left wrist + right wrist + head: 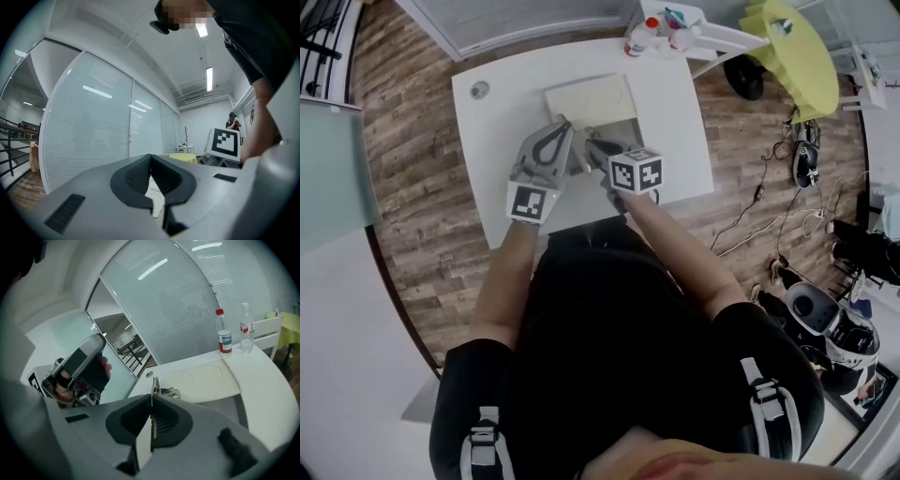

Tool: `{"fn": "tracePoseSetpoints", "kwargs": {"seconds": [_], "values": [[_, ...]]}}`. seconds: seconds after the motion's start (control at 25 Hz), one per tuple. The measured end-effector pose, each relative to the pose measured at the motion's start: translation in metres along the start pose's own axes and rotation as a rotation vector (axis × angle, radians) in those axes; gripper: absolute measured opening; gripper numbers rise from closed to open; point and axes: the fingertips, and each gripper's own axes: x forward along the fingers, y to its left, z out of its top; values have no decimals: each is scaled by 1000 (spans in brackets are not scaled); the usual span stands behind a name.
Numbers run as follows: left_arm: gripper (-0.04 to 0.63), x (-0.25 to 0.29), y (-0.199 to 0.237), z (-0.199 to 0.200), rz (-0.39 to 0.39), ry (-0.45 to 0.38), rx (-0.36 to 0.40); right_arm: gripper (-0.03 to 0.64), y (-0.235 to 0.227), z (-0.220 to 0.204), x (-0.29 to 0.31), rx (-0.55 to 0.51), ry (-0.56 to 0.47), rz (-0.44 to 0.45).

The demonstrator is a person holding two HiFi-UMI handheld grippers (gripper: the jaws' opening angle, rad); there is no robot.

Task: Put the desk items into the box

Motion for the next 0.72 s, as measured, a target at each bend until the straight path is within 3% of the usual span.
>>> {"fn": "tracePoseSetpoints", "kwargs": {"seconds": [0.32,0.72], "values": [[11,35,-21,-4,39,1,8,25,-41,-4,-21,-263,128,50],[11,53,-26,-13,137,19,-10,25,-58,-11,-20,-573,246,207]]}}
